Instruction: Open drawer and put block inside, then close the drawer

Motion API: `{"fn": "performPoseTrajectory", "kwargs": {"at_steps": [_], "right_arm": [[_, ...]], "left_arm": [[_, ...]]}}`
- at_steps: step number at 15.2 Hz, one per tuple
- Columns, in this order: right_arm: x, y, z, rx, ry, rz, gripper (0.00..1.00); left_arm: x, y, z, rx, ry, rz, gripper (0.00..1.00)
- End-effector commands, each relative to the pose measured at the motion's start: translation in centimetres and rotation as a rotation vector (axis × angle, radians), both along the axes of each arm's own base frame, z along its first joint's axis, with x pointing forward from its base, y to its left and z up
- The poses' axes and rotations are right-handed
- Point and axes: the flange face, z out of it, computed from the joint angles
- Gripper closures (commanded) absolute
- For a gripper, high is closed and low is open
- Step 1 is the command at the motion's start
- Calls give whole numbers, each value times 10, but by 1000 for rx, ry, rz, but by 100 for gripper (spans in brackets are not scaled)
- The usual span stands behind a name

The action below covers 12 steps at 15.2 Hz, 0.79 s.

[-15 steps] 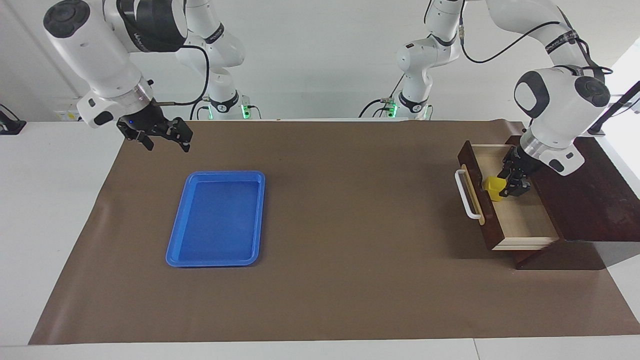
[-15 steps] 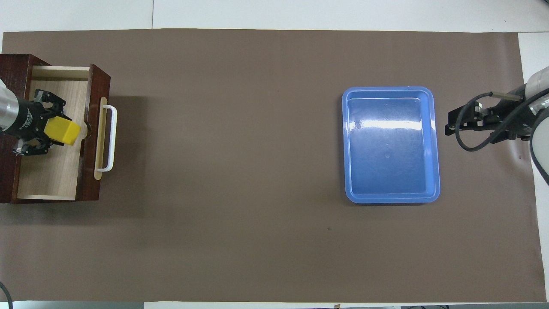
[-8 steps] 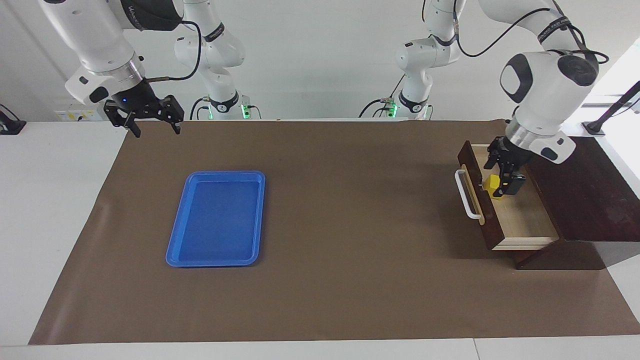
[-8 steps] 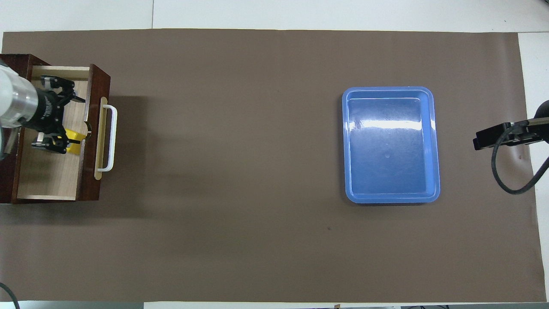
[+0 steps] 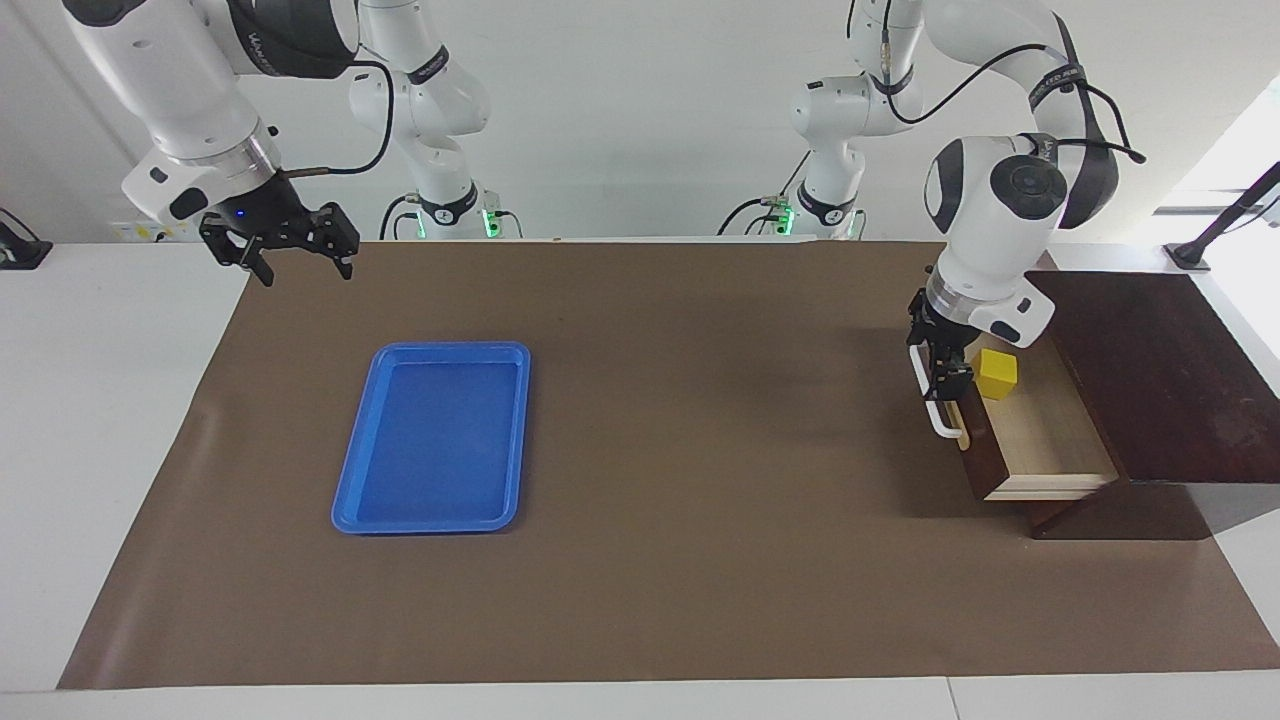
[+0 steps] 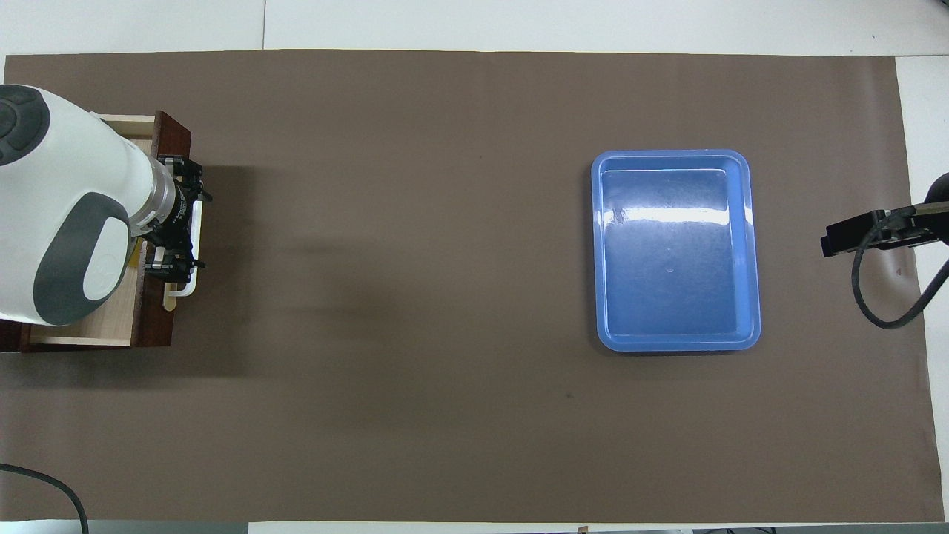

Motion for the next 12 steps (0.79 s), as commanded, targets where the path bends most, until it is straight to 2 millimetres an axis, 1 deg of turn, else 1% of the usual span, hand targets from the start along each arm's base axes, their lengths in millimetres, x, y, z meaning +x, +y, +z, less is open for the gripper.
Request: {"fn": "performPoseTrajectory", "kwargs": {"at_steps": [1, 2, 4, 5, 8, 12], "right_arm": [[-4, -3, 1, -19, 0, 15, 0], [-4, -2, 0, -19, 5, 18, 0], [-5, -3, 1, -19, 6, 16, 0], [-5, -2, 1, -19, 8, 16, 0], [-5, -3, 1, -19, 5, 16, 0], [-5, -6, 2, -19, 2, 11, 0]], "left_arm": [[1, 21, 1, 27, -26, 25, 0], [3, 26, 2, 40, -40, 21, 0], [7, 46, 2, 66, -55, 23, 0], [9, 52, 2, 72, -57, -7, 0], [13, 93, 3, 72, -77, -26, 0], [14, 131, 4, 76, -90, -69, 0]]}}
